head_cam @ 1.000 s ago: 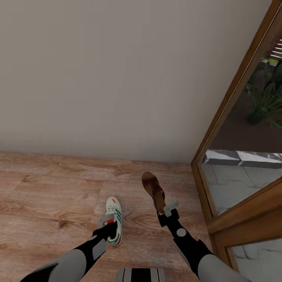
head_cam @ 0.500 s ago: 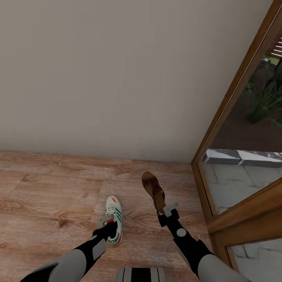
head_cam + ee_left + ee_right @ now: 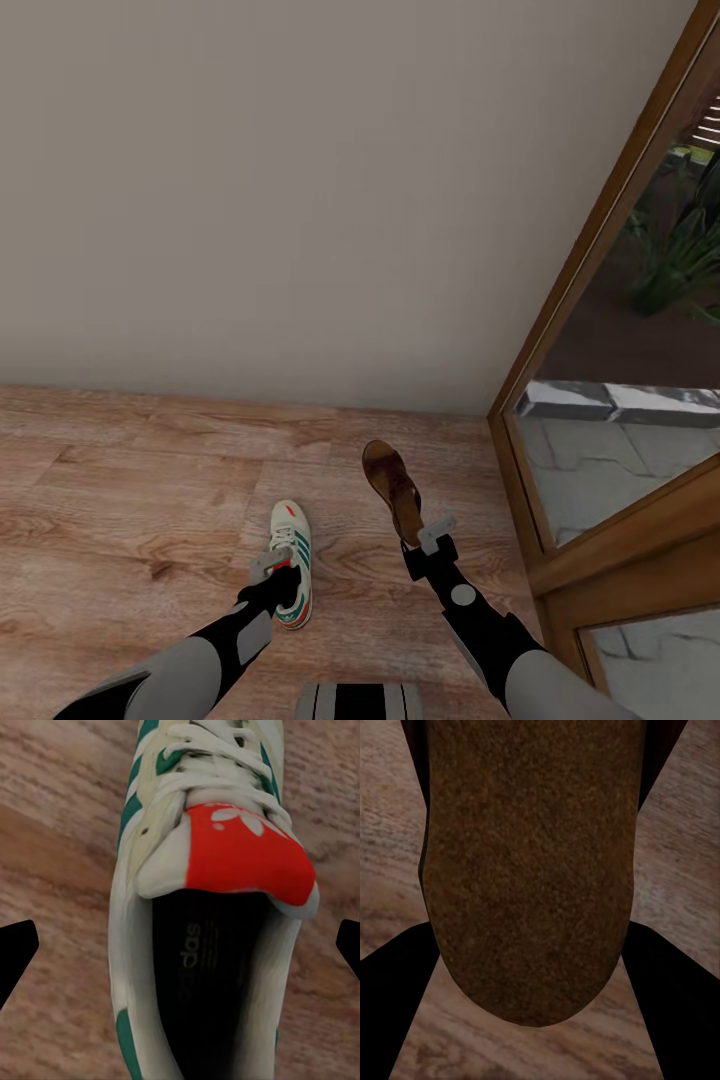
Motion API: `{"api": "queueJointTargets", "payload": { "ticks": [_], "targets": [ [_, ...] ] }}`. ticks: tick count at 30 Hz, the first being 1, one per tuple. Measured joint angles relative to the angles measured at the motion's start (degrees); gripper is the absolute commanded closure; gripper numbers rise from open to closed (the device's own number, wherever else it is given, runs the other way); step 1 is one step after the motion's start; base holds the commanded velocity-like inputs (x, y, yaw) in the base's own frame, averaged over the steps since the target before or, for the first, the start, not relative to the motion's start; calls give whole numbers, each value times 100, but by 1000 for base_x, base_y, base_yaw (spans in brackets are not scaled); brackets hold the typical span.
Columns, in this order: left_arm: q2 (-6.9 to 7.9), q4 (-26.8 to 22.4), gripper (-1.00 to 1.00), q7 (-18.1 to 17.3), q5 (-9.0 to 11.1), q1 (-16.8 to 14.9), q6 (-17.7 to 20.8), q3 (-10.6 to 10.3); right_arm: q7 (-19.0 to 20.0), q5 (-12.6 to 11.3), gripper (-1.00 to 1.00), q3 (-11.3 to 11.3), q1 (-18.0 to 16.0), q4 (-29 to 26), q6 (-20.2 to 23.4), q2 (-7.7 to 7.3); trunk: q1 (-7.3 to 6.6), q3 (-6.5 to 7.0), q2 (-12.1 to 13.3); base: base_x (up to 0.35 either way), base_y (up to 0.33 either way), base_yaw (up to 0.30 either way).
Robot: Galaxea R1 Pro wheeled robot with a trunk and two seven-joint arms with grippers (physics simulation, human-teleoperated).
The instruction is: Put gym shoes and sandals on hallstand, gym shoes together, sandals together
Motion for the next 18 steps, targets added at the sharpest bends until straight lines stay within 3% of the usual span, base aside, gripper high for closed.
{"api": "queueJointTargets", "payload": {
  "ticks": [18],
  "targets": [
    [-25,1,-100,-9,0,195,-35,-1,0,1,100,0,-1,1,-17,0,0,0,0,0,0,0]
  ]
}}
